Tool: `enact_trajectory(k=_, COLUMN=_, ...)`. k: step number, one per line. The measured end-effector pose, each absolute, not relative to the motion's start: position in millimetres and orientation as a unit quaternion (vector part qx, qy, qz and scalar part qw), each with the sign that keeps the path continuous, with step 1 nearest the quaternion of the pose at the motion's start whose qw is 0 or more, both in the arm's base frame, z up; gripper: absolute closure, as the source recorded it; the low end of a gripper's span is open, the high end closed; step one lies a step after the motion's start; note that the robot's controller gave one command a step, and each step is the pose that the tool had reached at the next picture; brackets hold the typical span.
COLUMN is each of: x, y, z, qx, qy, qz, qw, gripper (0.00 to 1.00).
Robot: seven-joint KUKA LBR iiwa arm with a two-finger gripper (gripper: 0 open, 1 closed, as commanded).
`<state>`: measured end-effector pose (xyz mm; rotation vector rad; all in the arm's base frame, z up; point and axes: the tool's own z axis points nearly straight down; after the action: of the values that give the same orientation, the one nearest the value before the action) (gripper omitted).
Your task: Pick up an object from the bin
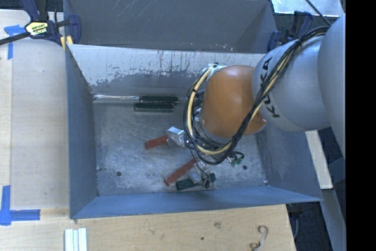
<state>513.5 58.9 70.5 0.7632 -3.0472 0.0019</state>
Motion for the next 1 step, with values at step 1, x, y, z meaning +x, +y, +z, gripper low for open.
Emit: enact_trajectory(k=1, x=514.5, y=58.6, z=71.7, qx=0.242, qy=-0.970, qz=0.000, qw=-0.001, gripper=0.00)
